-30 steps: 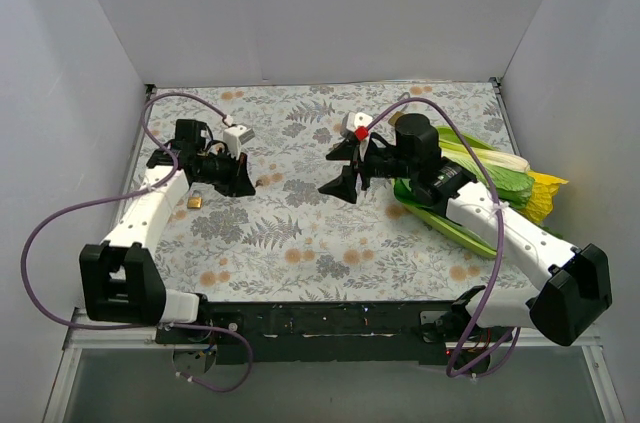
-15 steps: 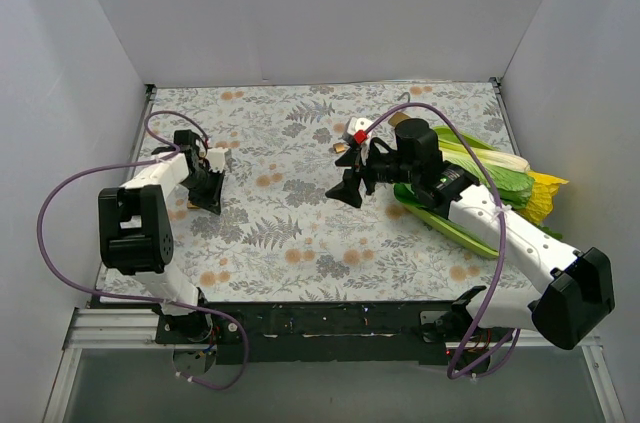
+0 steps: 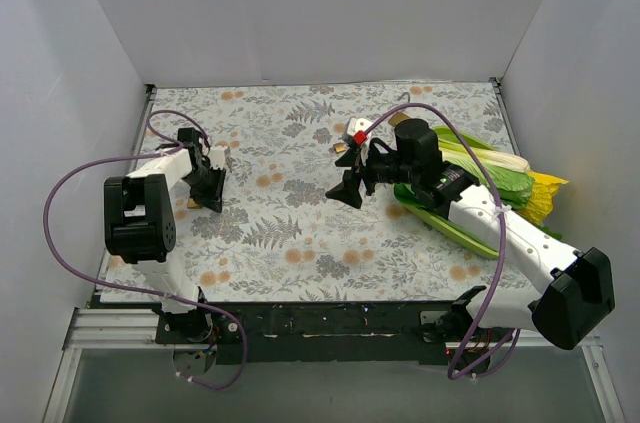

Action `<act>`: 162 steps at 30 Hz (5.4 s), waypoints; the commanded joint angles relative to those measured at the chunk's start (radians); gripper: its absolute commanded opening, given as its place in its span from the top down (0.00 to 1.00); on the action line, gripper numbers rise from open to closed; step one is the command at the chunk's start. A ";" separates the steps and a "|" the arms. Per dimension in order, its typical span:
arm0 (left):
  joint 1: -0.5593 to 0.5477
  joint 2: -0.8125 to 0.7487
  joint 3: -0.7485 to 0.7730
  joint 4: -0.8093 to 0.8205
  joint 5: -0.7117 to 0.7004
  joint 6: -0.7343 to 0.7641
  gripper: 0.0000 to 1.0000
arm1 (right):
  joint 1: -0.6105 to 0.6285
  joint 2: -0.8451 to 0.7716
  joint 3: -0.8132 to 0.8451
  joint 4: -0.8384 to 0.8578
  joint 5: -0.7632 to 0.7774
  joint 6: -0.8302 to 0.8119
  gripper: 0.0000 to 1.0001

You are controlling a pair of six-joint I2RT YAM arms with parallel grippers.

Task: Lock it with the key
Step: Place the key at the center of the board, then pick up the lock from the center of the board.

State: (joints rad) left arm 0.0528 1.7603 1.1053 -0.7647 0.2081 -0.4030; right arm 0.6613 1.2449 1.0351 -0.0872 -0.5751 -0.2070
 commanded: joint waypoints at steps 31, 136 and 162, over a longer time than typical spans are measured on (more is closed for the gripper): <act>-0.001 -0.174 0.504 -0.131 0.349 -0.069 0.07 | -0.166 0.443 0.450 -0.287 0.250 -0.066 0.23; 0.009 0.042 0.627 -0.039 0.366 -0.155 0.02 | -0.063 0.976 0.674 -0.384 0.770 0.390 0.50; 0.012 0.136 0.631 -0.312 1.106 0.303 0.03 | -0.080 0.634 0.767 -0.502 -0.113 -0.312 0.99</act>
State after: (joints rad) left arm 0.0605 1.9038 1.7210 -0.9821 1.0771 -0.2646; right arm 0.5896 1.9354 1.7325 -0.5503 -0.4706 -0.3828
